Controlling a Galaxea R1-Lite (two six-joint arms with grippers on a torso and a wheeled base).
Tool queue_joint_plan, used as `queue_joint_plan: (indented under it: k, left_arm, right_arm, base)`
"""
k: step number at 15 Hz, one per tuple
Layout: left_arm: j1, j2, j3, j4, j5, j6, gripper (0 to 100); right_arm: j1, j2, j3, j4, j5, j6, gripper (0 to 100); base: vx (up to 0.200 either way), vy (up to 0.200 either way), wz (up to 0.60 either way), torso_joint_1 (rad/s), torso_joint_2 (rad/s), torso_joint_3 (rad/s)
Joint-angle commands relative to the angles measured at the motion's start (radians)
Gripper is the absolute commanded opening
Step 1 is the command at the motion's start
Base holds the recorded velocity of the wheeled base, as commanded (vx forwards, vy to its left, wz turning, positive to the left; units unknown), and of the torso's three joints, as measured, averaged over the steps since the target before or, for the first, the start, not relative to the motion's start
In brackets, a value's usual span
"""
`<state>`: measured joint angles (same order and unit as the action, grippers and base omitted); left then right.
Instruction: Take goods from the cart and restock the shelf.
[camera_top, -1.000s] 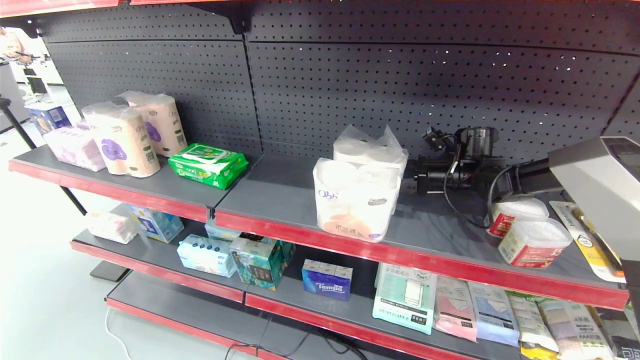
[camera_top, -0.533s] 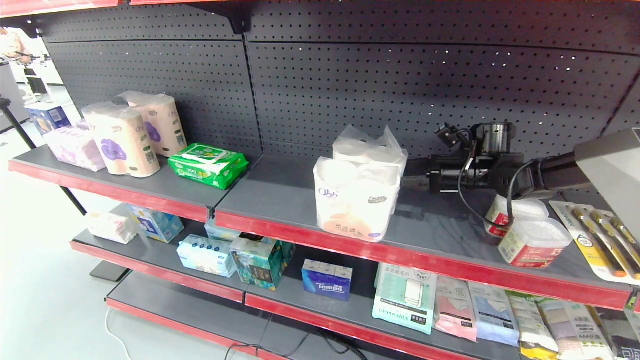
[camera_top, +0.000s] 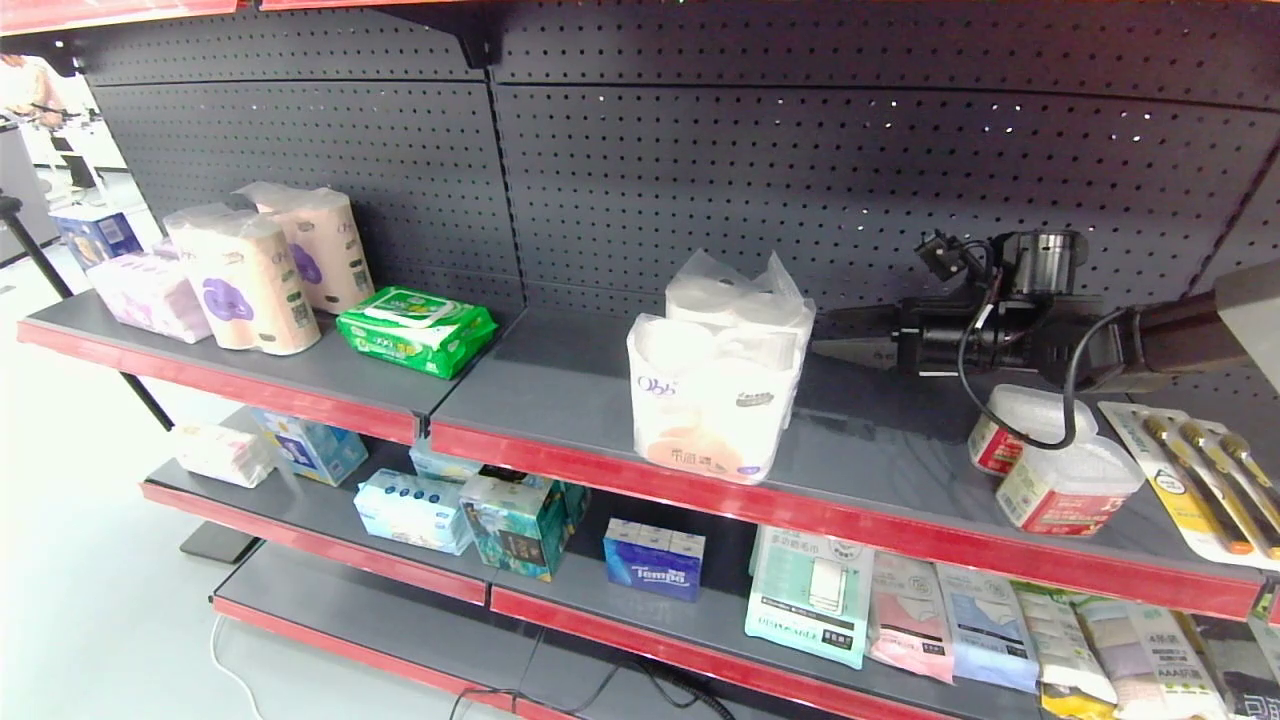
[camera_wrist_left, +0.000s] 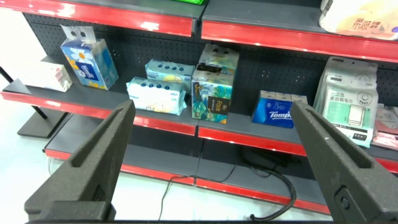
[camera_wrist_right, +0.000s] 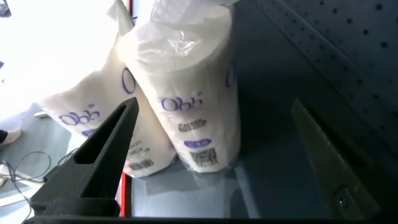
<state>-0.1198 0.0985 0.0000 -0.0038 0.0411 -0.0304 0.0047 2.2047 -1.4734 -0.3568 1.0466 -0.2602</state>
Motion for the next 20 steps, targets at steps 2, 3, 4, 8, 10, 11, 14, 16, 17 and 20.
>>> queue_joint_plan:
  k: [2,3,4,8,10,11,14,16,17,20]
  left_arm:
    - [0.0,0.001,0.0,-0.001,0.0,0.0,100]
    - [0.0,0.001,0.0,-0.001,0.0,0.0,100]
    - [0.0,0.001,0.0,-0.001,0.0,0.0,100]
    - [0.0,0.001,0.0,-0.001,0.0,0.0,100]
    - [0.0,0.001,0.0,0.001,0.0,0.0,100]
    - [-0.001,0.001,0.0,-0.001,0.0,0.0,100]
    - [0.0,0.001,0.0,-0.001,0.0,0.0,100]
    - [0.0,0.001,0.0,-0.001,0.0,0.0,100]
    - [0.0,0.001,0.0,-0.001,0.0,0.0,100]
    - [0.0,0.001,0.0,-0.001,0.0,0.0,100]
  right_arm:
    - [-0.025,-0.057,0.028,-0.001,-0.011,-0.002,100]
    - [-0.034,-0.063,0.039,-0.001,-0.028,-0.001,100]
    - [-0.038,-0.079,0.053,-0.001,-0.045,0.001,100]
    - [-0.054,-0.152,0.134,-0.001,-0.076,-0.008,100]
    - [-0.077,-0.218,0.214,-0.002,-0.129,-0.01,100]
    - [-0.088,-0.244,0.251,-0.002,-0.14,-0.011,100]
    - [-0.089,-0.335,0.369,-0.011,-0.178,-0.014,100]
    - [-0.084,-0.376,0.421,-0.017,-0.189,-0.036,100]
    - [-0.075,-0.399,0.458,-0.017,-0.214,-0.045,100]
    - [-0.034,-0.428,0.487,-0.017,-0.28,-0.027,100]
  base:
    - [0.0,0.0,0.0,0.0,0.0,0.0]
    - [0.0,0.0,0.0,0.0,0.0,0.0]
    - [0.0,0.0,0.0,0.0,0.0,0.0]
    - [0.0,0.0,0.0,0.0,0.0,0.0]
    - [0.0,0.0,0.0,0.0,0.0,0.0]
    - [0.0,0.0,0.0,0.0,0.0,0.0]
    - [0.0,0.0,0.0,0.0,0.0,0.0]
    - [0.0,0.0,0.0,0.0,0.0,0.0]
    - [0.0,0.0,0.0,0.0,0.0,0.0]
    - [0.0,0.0,0.0,0.0,0.0,0.0]
